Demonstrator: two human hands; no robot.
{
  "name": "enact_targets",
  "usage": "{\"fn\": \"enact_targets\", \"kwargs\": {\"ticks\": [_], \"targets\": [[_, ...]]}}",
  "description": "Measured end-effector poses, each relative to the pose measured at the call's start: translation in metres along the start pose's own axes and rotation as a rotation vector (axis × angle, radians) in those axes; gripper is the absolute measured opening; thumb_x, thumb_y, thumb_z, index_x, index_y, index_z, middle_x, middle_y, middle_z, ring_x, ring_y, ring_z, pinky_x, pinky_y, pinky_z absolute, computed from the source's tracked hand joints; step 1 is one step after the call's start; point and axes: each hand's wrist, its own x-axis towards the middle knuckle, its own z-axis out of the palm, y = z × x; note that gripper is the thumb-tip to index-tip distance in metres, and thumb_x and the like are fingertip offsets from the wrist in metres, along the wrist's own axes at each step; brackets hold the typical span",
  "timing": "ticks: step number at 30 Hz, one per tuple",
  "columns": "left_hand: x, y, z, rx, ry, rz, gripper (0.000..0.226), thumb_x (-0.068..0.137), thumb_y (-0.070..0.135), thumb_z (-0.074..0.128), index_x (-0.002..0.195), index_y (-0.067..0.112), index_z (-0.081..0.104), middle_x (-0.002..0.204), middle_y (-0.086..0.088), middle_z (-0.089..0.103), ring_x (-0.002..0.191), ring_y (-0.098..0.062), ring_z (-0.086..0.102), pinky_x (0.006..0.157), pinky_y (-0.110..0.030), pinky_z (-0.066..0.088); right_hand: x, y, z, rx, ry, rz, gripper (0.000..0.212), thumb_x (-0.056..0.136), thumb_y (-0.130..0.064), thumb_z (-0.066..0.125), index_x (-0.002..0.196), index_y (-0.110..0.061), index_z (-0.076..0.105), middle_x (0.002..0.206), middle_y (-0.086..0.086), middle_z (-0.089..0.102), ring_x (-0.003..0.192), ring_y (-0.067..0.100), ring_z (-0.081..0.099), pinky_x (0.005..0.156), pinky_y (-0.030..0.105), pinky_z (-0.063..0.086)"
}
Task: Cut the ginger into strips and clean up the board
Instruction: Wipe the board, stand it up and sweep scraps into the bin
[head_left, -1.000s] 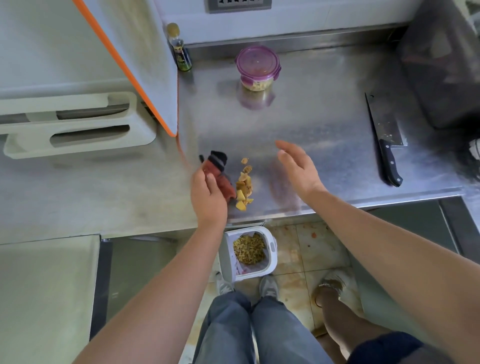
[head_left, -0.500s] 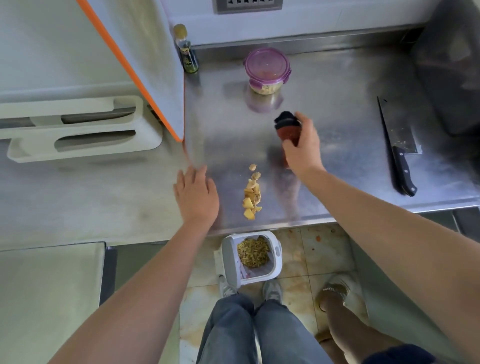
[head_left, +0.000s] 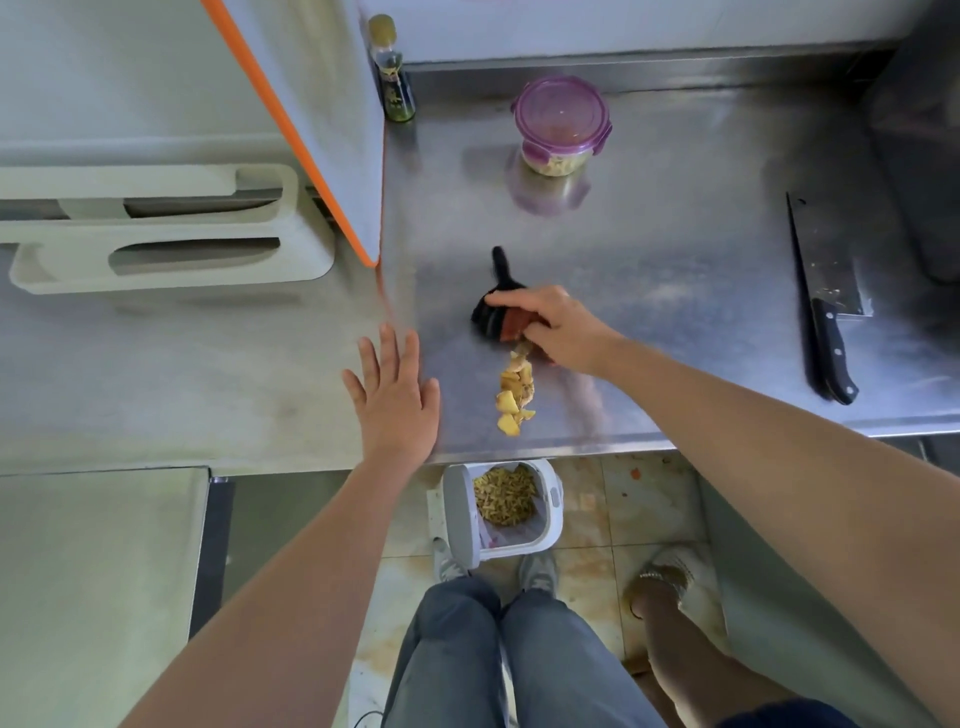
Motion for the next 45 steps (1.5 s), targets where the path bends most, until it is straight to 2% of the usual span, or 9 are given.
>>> {"fn": "enact_targets", "kwargs": {"ticks": [4, 11, 16, 20, 25, 29, 32, 38, 45], "targets": [[-0.001, 0.000, -0.002, 0.002, 0.016, 0.006, 0.058, 0.103, 0.029, 0.034, 0.155, 0.021, 0.009, 0.163, -0.004, -0.007, 0.149, -0.028, -0.011, 0.119, -0.049, -0.004, -0.017, -0.010, 0.003, -0.030, -0.123, -0.065, 0.064, 0.083, 0.014, 0.035, 0.128, -0.023, 0.061, 0.107, 0.001, 0.054, 0.075, 0.004, 0.052, 0.067, 0.006, 0.038], [-0.025, 0.000, 0.006, 0.020, 0.073, -0.017, 0.056, 0.104, 0.028, 0.032, 0.155, 0.018, 0.013, 0.163, -0.009, -0.002, 0.149, -0.030, -0.005, 0.120, -0.047, -0.002, -0.052, -0.019, 0.004, -0.031, -0.174, -0.049, 0.062, 0.084, 0.012, 0.037, 0.124, -0.026, 0.063, 0.103, 0.001, 0.048, 0.088, 0.004, 0.046, 0.070, 0.000, 0.036], [-0.029, 0.004, 0.006, 0.064, 0.012, -0.046, 0.058, 0.104, 0.033, 0.027, 0.155, 0.020, 0.003, 0.162, -0.007, -0.010, 0.149, -0.029, -0.011, 0.120, -0.047, -0.004, -0.077, -0.014, 0.009, -0.041, -0.181, -0.056, 0.058, 0.085, 0.011, 0.040, 0.122, -0.027, 0.065, 0.101, -0.005, 0.054, 0.103, 0.010, 0.045, 0.090, 0.018, 0.036], [-0.027, 0.002, 0.005, 0.089, -0.090, -0.054, 0.062, 0.104, 0.037, 0.025, 0.154, 0.022, -0.009, 0.160, -0.006, -0.021, 0.147, -0.028, -0.019, 0.119, -0.049, -0.005, -0.094, -0.010, 0.013, -0.075, -0.193, -0.079, 0.056, 0.085, 0.010, 0.040, 0.120, -0.024, 0.066, 0.105, -0.007, 0.060, 0.104, 0.012, 0.045, 0.080, 0.004, 0.033], [-0.026, 0.003, 0.001, 0.083, -0.127, -0.061, 0.064, 0.104, 0.038, 0.027, 0.154, 0.022, -0.010, 0.160, -0.006, -0.023, 0.147, -0.028, -0.020, 0.119, -0.048, -0.005, -0.101, -0.014, 0.006, -0.027, -0.239, -0.031, 0.048, 0.087, 0.006, 0.041, 0.106, -0.023, 0.072, 0.083, -0.006, 0.064, 0.064, 0.003, 0.060, 0.058, 0.013, 0.044], [-0.025, 0.004, 0.002, 0.076, -0.121, -0.066, 0.065, 0.104, 0.038, 0.029, 0.154, 0.022, -0.009, 0.160, -0.007, -0.022, 0.147, -0.028, -0.019, 0.119, -0.049, -0.005, -0.085, -0.020, -0.001, 0.129, 0.152, 0.072, 0.045, 0.086, 0.006, 0.040, 0.102, -0.021, 0.073, 0.055, -0.023, 0.055, 0.045, -0.001, 0.049, 0.048, 0.011, 0.038], [-0.025, 0.003, 0.002, 0.068, -0.114, -0.055, 0.065, 0.104, 0.039, 0.030, 0.155, 0.022, -0.007, 0.161, -0.007, -0.020, 0.148, -0.029, -0.018, 0.119, -0.049, -0.004, -0.070, -0.025, 0.004, 0.180, 0.349, 0.100, 0.053, 0.082, 0.008, 0.036, 0.114, -0.019, 0.068, 0.072, -0.022, 0.062, 0.053, -0.004, 0.052, 0.061, 0.016, 0.049], [-0.026, 0.001, 0.001, 0.063, -0.115, -0.046, 0.066, 0.104, 0.040, 0.030, 0.154, 0.022, -0.008, 0.161, -0.007, -0.020, 0.147, -0.029, -0.018, 0.118, -0.050, -0.004, -0.076, -0.017, 0.030, -0.068, 0.086, -0.107, 0.050, 0.080, 0.009, 0.045, 0.113, -0.017, 0.070, 0.113, 0.000, 0.068, 0.105, 0.013, 0.053, 0.092, 0.008, 0.033], [-0.026, 0.004, 0.001, 0.064, -0.116, -0.053, 0.065, 0.104, 0.040, 0.029, 0.154, 0.022, -0.008, 0.160, -0.006, -0.021, 0.147, -0.028, -0.019, 0.119, -0.049, -0.005, -0.110, -0.017, 0.012, 0.094, -0.184, 0.084, 0.035, 0.087, 0.000, 0.048, 0.088, -0.022, 0.076, 0.058, -0.006, 0.066, 0.042, 0.018, 0.053, 0.042, 0.030, 0.048]]}}
